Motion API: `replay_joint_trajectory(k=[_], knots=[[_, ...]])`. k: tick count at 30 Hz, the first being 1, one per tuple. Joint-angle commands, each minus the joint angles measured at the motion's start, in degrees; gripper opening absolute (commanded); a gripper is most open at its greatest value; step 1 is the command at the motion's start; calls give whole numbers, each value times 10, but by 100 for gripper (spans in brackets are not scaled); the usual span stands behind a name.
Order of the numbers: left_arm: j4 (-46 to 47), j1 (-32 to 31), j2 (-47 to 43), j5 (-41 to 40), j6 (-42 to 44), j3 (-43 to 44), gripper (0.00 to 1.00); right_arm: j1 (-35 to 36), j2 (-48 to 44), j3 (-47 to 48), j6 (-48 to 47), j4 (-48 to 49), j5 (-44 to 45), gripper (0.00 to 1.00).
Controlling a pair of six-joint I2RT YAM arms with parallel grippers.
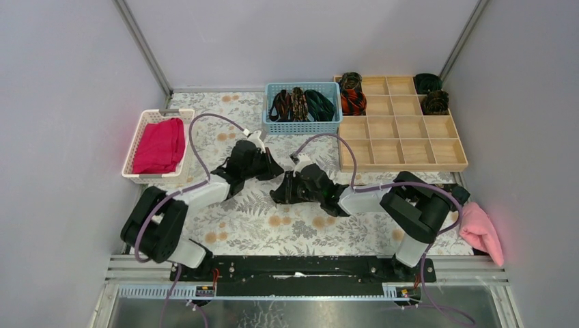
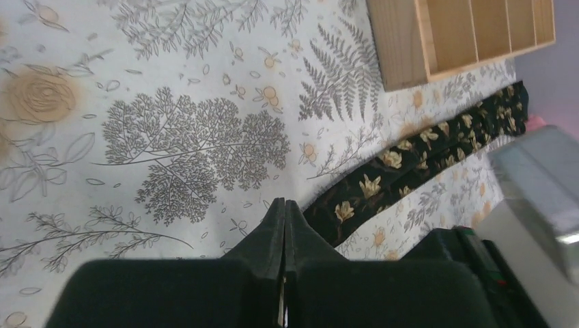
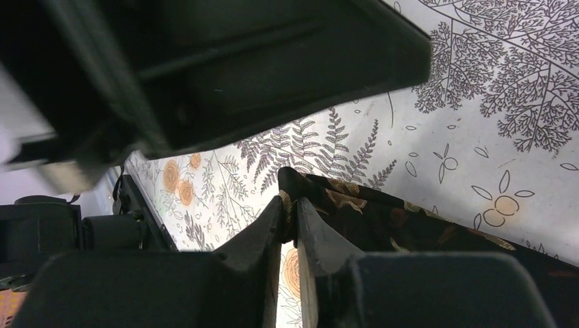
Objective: Roll the ties
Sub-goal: Roll the tie at the center of the board.
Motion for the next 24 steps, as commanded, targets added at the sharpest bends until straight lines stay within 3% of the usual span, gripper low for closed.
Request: replay_joint_trajectory(k=[1,4,16,24], knots=[[74,34,69,155,4,4,0,-5,-19,-5,-8,22,0,18],[127,59,115,255,-26,-2,0,-4,-22,-5,-15,15,3,17],[200,65,223,436,-41,17,0,-5,-52,-32,-36,27,53,16],[210,64,265,457,-51,26,0,-5,-65,-44,-52,3,95,16]])
